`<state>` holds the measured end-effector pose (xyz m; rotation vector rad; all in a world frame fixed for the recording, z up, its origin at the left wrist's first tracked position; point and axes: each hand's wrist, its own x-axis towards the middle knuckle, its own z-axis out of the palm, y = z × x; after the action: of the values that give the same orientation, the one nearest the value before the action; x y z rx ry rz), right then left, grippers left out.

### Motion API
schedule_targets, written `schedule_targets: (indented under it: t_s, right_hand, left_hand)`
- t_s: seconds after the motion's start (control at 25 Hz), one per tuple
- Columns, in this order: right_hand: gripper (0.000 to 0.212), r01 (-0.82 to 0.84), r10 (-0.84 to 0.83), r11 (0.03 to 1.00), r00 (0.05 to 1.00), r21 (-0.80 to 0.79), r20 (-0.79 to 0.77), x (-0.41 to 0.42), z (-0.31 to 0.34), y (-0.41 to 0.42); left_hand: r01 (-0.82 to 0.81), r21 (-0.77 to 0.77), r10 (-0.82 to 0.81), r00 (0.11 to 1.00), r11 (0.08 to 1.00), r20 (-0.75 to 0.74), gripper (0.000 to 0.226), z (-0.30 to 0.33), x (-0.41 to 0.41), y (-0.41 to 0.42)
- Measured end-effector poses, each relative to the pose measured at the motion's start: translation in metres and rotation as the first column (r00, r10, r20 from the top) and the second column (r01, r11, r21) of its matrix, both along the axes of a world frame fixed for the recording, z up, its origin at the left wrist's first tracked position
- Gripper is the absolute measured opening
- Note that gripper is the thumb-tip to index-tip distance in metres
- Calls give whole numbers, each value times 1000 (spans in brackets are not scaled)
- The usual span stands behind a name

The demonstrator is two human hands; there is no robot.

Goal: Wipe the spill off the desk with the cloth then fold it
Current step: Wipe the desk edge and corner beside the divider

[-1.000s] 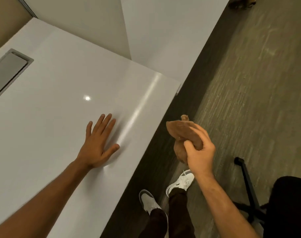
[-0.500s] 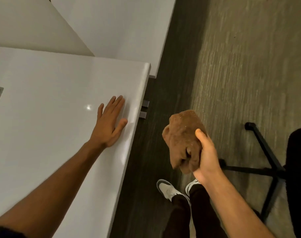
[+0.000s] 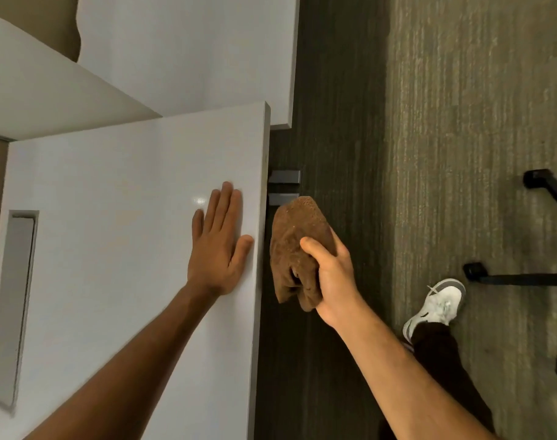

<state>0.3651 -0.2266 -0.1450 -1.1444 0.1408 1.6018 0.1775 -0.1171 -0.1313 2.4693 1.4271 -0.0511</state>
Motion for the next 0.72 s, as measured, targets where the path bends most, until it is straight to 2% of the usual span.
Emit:
schedule_targets:
  t_s: [0.12, 0.32, 0.48, 0.72]
  right_hand:
    - [37, -55, 53, 998, 994, 25, 95, -5, -8, 27]
    - [44, -90, 60, 993, 945, 79, 322, -22, -13, 63]
    - [51, -144, 80, 986, 856, 86, 510, -40, -5, 74]
    - [62, -296, 159, 942, 806, 157, 570, -37, -4, 36]
  left_hand:
    - [7, 21, -7, 1000, 1000, 5, 77, -3, 0, 1]
    - [14, 32, -15, 1000, 999, 15, 77, -6, -3, 0]
    - [20, 46, -22, 999, 999, 29, 74, -8, -2, -1]
    - [4, 26, -4, 1000, 1000, 12, 76, -7, -1, 0]
